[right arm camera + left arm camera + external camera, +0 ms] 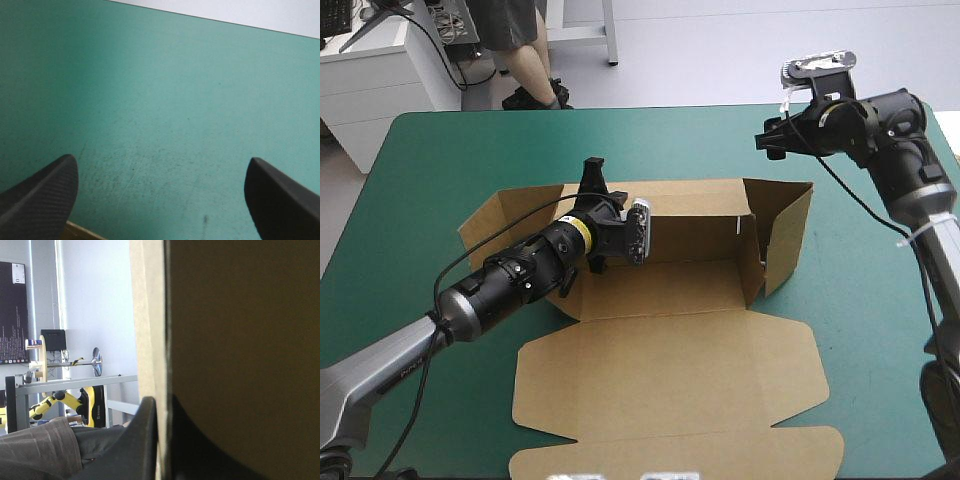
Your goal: Fold the box
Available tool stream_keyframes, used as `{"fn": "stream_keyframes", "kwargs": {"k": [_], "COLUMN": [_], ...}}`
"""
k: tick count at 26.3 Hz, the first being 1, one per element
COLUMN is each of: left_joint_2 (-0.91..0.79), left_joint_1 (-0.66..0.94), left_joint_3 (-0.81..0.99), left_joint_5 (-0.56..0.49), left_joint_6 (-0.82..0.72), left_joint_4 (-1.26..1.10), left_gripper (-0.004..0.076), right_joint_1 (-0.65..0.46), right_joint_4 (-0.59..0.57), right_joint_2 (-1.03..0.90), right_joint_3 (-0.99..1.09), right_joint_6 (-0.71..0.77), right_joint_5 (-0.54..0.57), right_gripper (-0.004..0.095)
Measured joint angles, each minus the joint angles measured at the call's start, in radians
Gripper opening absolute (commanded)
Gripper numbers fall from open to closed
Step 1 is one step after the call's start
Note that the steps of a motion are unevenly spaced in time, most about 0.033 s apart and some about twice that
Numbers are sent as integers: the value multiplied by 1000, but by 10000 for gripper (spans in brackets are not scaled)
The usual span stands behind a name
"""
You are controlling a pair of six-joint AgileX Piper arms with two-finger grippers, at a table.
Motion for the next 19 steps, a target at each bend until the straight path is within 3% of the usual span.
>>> {"fn": "stream_keyframes", "kwargs": {"k": [3, 11, 19], "left_joint_2": [0, 0, 0], "left_joint_1": [0, 0, 0], "left_joint_3": [0, 0, 0], "left_joint_5": [0, 0, 0], "left_joint_6": [0, 0, 0], "left_joint_4": [0, 0, 0], "left_gripper": [-8, -8, -8], "right_joint_1": [-52, -111, -111], "right_joint_4": [111, 164, 205], "right_joint_2": [113, 254, 280], "right_joint_3": [-132, -234, -234], "right_joint_6": [-58, -72, -72], "right_joint_5": [96, 273, 302], "right_gripper": [833, 833, 833]}}
